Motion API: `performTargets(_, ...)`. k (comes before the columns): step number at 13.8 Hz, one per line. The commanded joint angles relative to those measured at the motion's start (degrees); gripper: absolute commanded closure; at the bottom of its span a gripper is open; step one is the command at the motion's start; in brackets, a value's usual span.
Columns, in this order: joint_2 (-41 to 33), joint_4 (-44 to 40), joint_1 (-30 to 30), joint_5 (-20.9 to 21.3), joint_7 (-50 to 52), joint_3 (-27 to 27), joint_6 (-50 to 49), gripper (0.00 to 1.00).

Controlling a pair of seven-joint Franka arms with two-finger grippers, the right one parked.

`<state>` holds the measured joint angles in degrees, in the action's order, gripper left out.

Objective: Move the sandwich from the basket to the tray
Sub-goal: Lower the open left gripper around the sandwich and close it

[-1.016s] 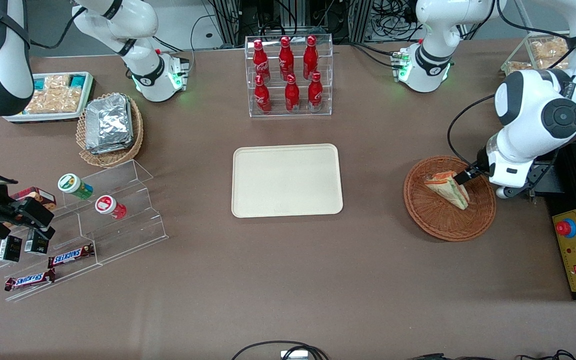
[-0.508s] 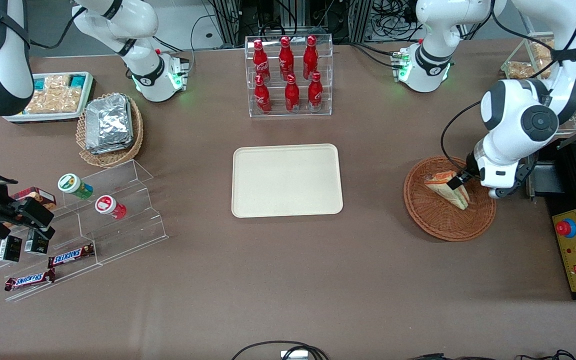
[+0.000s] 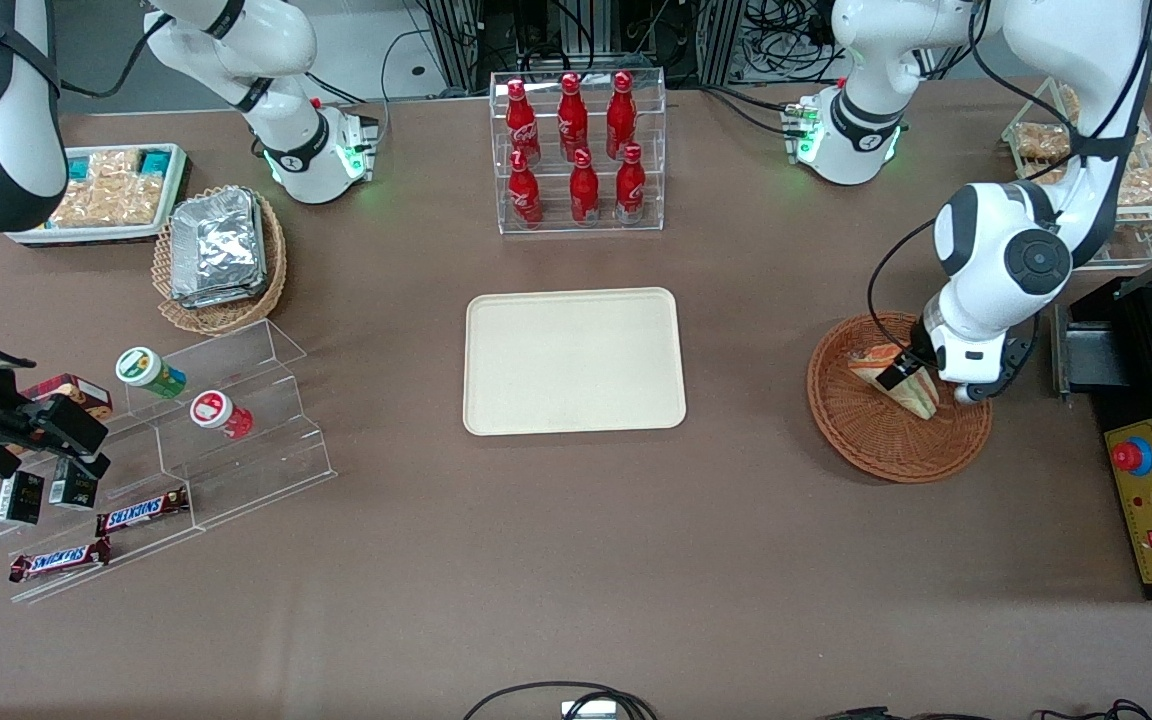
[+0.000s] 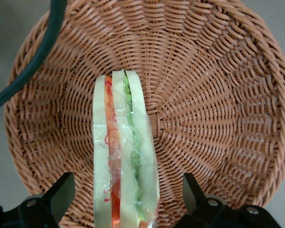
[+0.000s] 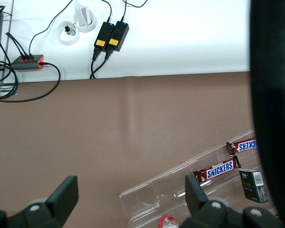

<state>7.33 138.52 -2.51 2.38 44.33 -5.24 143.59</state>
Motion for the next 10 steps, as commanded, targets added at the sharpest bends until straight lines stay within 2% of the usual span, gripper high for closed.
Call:
performTargets(1, 1.2, 1.8, 0.4, 0.6, 1.6, 0.2, 3.8, 0.00)
performTargets(2, 1.3, 1.8, 0.3, 0.6, 1.7, 0.3, 3.8, 0.10)
performTargets(3, 1.4, 1.8, 0.2, 0.6, 1.6, 0.3, 3.8, 0.35)
performTargets(4, 1.8, 1.8, 0.1, 0.6, 1.7, 0.3, 3.8, 0.66)
performTargets(5, 2.1, 1.8, 0.1, 0.5, 1.7, 0.3, 3.9, 0.89)
performTargets(6, 2.1, 1.8, 0.1, 0.6, 1.6, 0.4, 3.8, 1.00)
performTargets(9, -0.3, 1.3, -0.2, 0.6, 1.5, 0.4, 2.0, 1.00)
performTargets(10, -2.2, 0.3, -0.2, 0.6, 1.2, 0.4, -2.1, 1.00)
